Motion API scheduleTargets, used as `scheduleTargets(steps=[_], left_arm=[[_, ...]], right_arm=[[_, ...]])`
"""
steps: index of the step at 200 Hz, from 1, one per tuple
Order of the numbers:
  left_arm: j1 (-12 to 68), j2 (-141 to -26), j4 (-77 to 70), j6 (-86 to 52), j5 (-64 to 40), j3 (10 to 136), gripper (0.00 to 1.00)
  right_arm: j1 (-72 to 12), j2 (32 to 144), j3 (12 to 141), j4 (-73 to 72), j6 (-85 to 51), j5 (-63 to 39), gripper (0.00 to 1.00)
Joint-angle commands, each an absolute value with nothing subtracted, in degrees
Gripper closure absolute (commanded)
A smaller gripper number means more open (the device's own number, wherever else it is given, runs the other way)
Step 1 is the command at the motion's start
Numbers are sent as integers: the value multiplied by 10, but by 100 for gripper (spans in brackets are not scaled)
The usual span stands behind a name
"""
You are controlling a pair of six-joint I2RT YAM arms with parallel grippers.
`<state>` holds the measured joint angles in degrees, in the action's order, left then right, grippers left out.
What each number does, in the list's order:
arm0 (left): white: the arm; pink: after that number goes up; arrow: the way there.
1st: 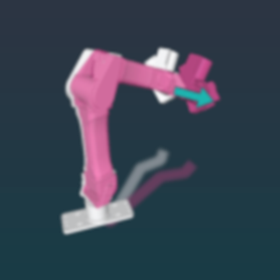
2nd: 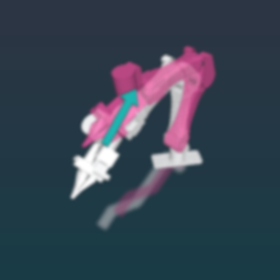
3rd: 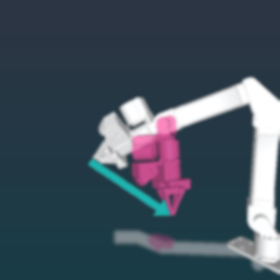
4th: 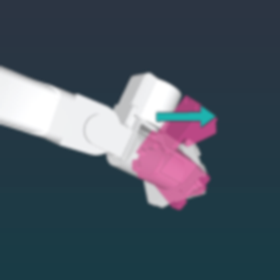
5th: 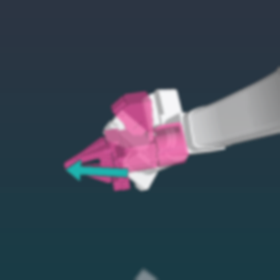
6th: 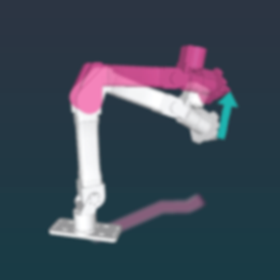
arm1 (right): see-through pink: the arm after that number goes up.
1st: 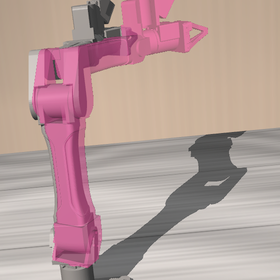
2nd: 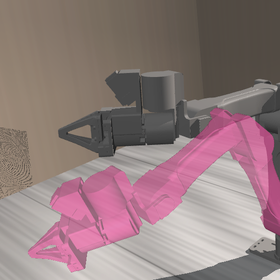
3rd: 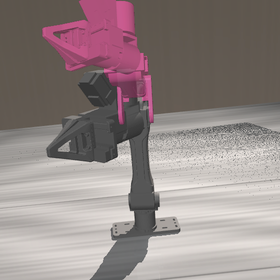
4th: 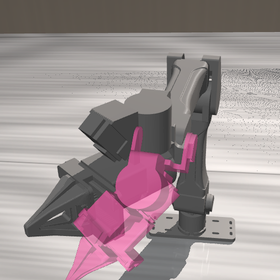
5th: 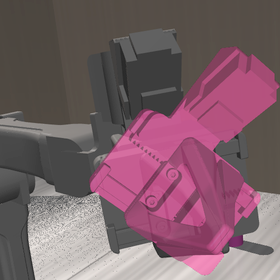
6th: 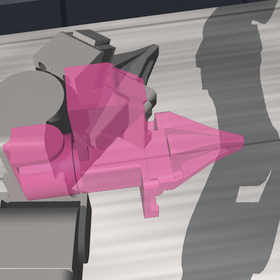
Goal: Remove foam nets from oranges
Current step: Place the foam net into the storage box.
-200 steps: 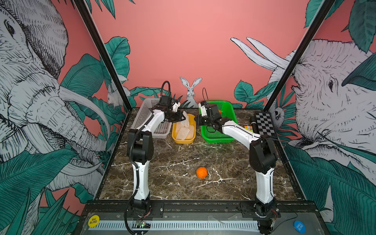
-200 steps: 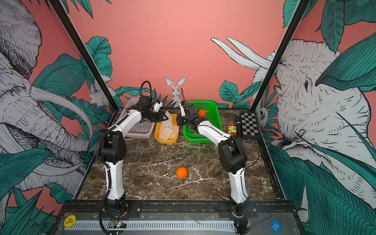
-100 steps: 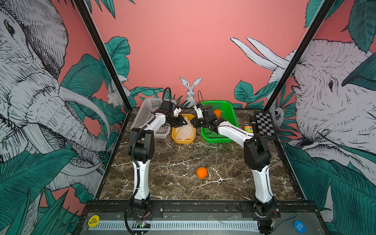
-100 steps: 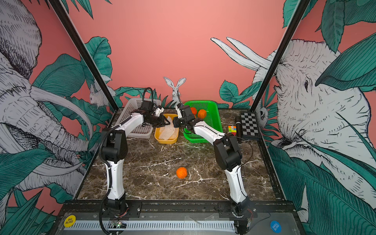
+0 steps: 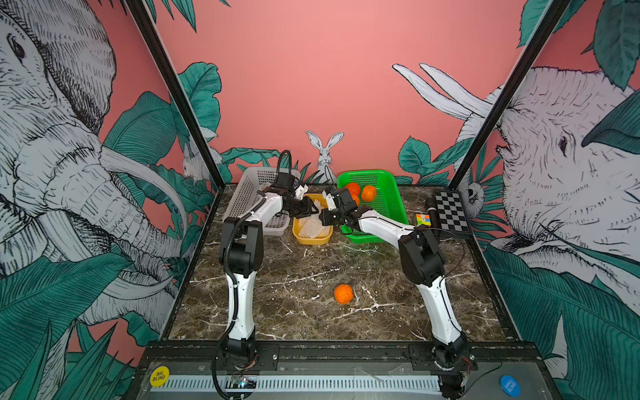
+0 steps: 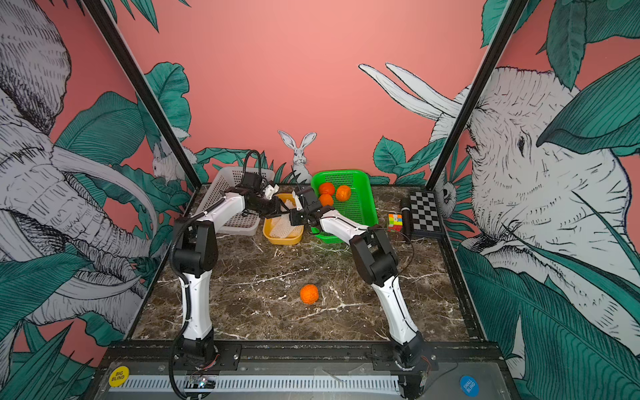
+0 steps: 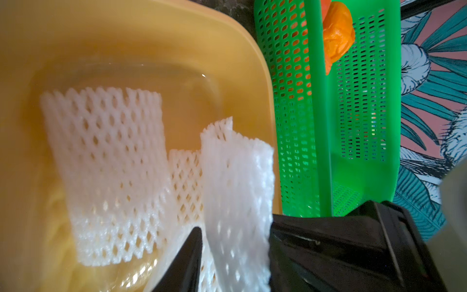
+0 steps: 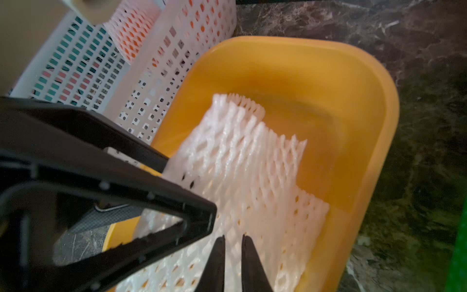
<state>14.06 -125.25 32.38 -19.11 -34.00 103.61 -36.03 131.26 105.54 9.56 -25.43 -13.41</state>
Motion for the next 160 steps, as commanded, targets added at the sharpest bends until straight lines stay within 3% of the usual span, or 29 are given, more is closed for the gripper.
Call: scheduleTargets(steps=[1,93,160], left_arm=[[140,-1219,323,-179,-318,1024,55],[135,-1148,323,-164,-260,1022,34],[135,-1122,325,-171,-282,1011,33]], right_arm=[[-363,1335,1071,114,-256,-117,86],[-363,1357,1106,140,-252,-112,86],[-363,1336,1118,149,-254,-121,84]])
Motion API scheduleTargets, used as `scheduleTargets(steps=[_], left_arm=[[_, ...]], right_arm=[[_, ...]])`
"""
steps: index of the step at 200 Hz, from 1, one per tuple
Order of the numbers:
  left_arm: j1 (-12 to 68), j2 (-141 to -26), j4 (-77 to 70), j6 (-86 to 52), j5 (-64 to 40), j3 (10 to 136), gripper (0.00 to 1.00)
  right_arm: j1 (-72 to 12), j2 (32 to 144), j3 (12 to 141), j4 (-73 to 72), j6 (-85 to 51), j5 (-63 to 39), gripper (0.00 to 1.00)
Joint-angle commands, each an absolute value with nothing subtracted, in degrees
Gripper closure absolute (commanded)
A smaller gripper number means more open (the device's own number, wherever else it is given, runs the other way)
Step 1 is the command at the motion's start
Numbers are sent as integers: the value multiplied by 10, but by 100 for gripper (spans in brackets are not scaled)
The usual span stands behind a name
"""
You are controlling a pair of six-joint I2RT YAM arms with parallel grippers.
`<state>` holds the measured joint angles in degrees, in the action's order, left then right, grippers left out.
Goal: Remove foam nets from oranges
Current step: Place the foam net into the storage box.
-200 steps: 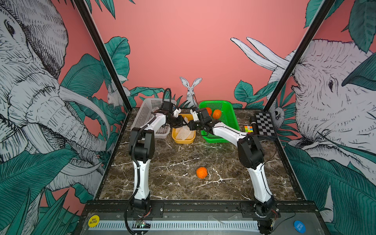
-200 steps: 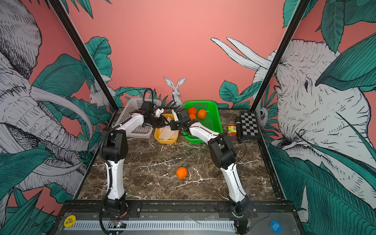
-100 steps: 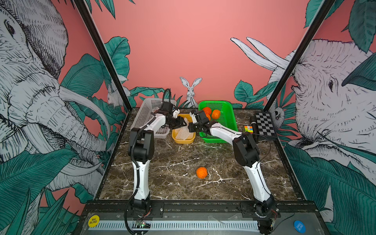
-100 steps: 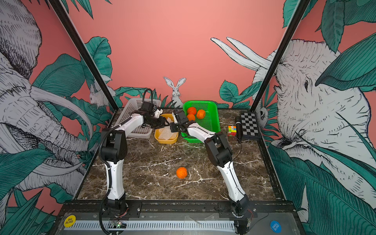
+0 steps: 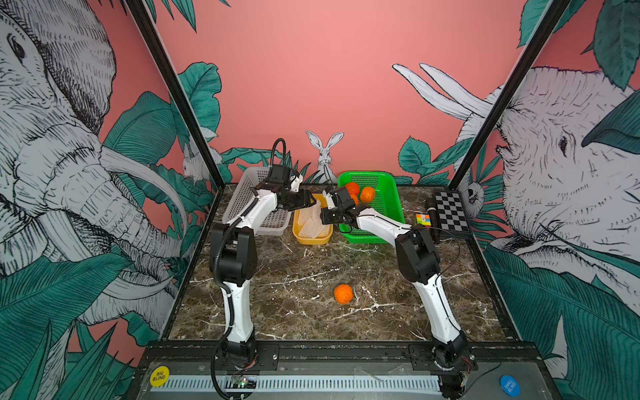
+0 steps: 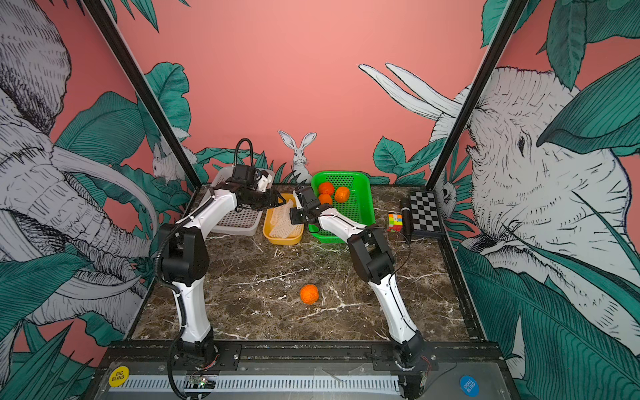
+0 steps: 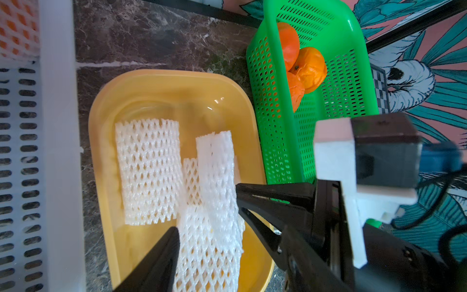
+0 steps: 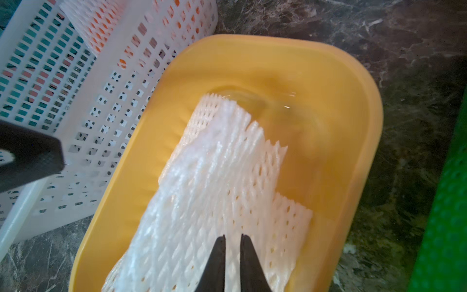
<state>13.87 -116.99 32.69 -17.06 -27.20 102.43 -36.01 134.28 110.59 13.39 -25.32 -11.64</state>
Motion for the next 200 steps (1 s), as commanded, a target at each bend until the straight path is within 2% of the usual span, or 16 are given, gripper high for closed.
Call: scheduleTargets(steps=[1,52,95,130,172,200], left_arm=[[135,-1120,324,-171,-282,1010,33],[135,-1068,302,-176,-263,938,33],[135,-1033,298,-182,-218,894,13],[136,-1014,301,-185,-206,872,1],[139,-941,279,-188,-203,791,1],[151,-862,258,-188,-216,706,0]], right_arm=[[-363,1335,1119,149,-253,-121,83],[-364,1282,1103,148,-243,-103,75],[-364,1256,1086,143,-239,-90,71],[-366,1242,1085,149,-235,-99,68],[-369,1128,969,120,-185,-157,52],[-373,984,794,100,-67,-216,33]])
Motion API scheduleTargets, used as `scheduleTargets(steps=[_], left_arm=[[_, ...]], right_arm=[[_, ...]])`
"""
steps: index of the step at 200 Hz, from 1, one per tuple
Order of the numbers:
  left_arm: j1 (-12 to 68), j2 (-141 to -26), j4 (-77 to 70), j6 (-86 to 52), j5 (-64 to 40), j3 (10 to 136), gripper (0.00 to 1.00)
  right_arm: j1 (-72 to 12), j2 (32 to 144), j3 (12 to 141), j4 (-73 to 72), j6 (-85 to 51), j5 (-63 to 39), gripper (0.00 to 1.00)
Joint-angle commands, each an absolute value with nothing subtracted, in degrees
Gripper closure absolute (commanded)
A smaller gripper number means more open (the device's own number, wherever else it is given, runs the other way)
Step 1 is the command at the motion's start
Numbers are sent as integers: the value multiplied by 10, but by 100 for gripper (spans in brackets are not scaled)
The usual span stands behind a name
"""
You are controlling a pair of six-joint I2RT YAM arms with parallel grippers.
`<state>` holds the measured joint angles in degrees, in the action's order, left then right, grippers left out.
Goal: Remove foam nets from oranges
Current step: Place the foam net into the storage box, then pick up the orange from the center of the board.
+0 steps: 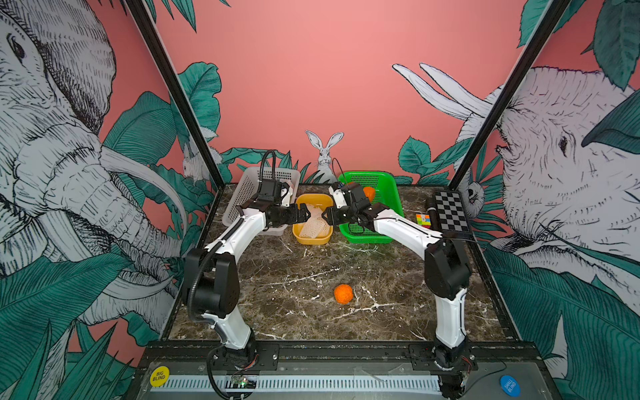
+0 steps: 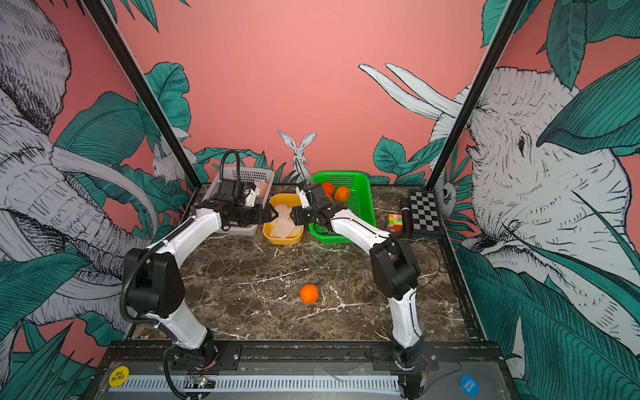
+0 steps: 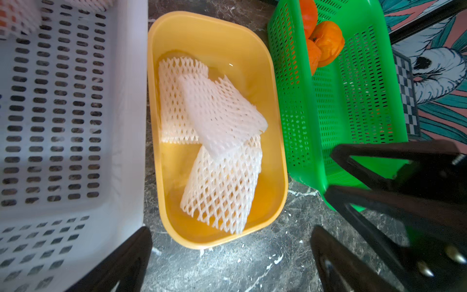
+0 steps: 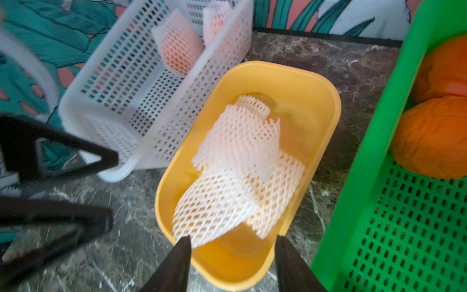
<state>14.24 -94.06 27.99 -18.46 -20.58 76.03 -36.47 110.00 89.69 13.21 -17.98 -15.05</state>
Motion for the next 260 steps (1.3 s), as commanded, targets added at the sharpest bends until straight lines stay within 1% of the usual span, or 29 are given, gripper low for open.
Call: scheduleTargets(steps=[1,10,18,31,43,48,59,75,101,143,189,224,260], left_arm=[[152,-859,258,-188,-217,703,1],[158,-834,256,-185,-224,677,1],[165,-812,255,-181,-234,654,1],[177,-784,249,-178,-255,619,2],[186,-763,243,-179,-280,588,4],[189,-757,241,-180,-293,577,5],[199,-742,237,-183,-309,550,6],[212,-724,233,-185,-320,516,5],[215,-698,227,-195,-327,465,1],[214,-673,218,-213,-338,414,1],[213,-661,223,-217,-317,401,1],[211,-657,229,-221,-309,403,1],[208,-659,225,-232,-302,401,1]], right_arm=[[-374,978,787,100,-60,-220,32],[-378,924,716,100,5,-252,26],[-382,865,660,103,86,-271,23],[-390,793,580,111,197,-281,10],[-400,742,530,133,286,-285,2],[-406,728,517,148,315,-283,1],[-414,703,494,179,365,-284,1],[-425,686,470,214,420,-295,1],[-437,693,425,186,461,-291,1],[-443,764,441,139,468,-311,1],[-456,849,476,122,479,-331,1],[-467,905,502,132,482,-328,1],[-470,950,520,162,482,-301,9]])
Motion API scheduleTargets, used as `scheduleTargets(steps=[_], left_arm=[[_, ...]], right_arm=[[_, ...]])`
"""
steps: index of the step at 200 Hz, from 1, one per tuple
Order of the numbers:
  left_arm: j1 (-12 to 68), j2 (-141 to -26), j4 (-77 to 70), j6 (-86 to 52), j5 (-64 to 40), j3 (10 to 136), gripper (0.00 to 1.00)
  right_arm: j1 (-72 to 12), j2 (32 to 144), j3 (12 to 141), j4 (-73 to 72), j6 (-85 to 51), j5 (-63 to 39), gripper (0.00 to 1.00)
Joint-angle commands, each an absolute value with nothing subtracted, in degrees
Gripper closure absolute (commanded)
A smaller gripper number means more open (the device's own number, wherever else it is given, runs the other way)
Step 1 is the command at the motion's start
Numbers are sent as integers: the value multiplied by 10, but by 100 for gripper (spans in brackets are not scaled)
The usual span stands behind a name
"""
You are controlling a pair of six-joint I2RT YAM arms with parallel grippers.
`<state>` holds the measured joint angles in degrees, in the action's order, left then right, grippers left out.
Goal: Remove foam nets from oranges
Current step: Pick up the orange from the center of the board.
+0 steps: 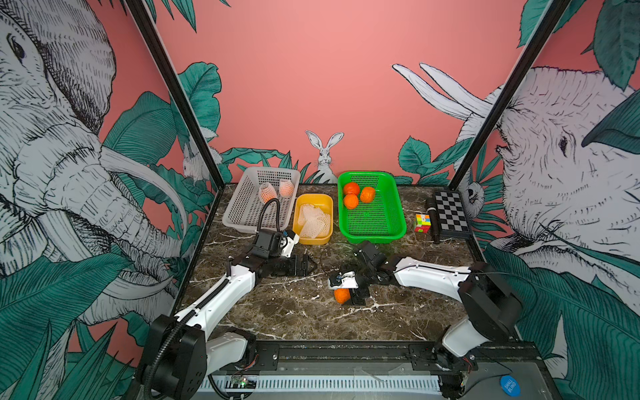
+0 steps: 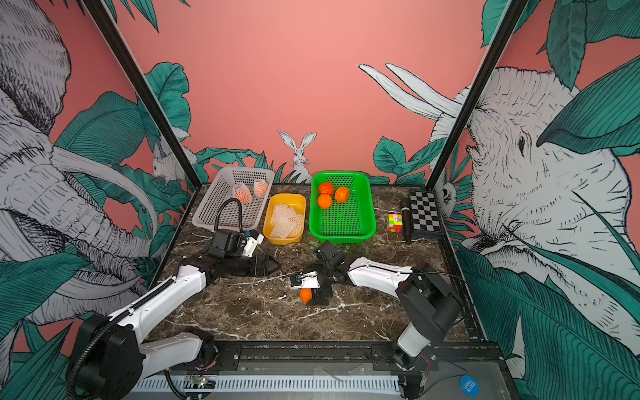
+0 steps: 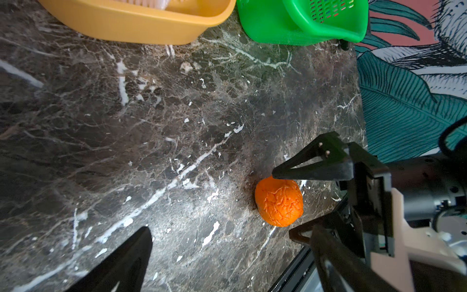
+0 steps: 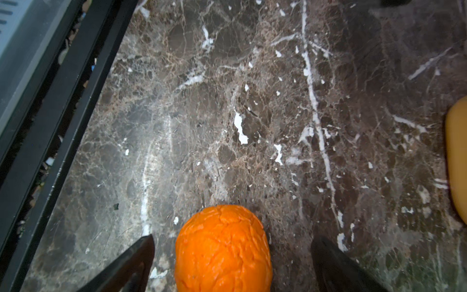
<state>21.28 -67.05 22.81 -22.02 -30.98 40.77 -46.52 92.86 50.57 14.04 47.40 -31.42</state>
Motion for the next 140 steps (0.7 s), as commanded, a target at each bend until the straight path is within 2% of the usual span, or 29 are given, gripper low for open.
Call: scheduleTargets(steps=[1,27,48,75,107,122,140], left_arm=[[208,-659,225,-232,-302,401,1],[207,-663,225,-235,-303,403,1],[203,-663,229,-234,-302,407,1],[197,-655,223,-246,-290,402,1],[186,-648,228,-262,-282,410,1],[181,-637,225,-273,-272,414,1],[178,-630,222,-269,-272,430,1]], right_arm=[[-470,951,521,163,482,-300,9],[-470,958,524,172,481,-288,17],[-471,958,524,178,474,-290,30],[-470,946,525,181,436,-284,40],[-471,923,519,174,366,-268,43],[-472,876,518,168,322,-259,45],[-469,835,533,178,242,-205,50]])
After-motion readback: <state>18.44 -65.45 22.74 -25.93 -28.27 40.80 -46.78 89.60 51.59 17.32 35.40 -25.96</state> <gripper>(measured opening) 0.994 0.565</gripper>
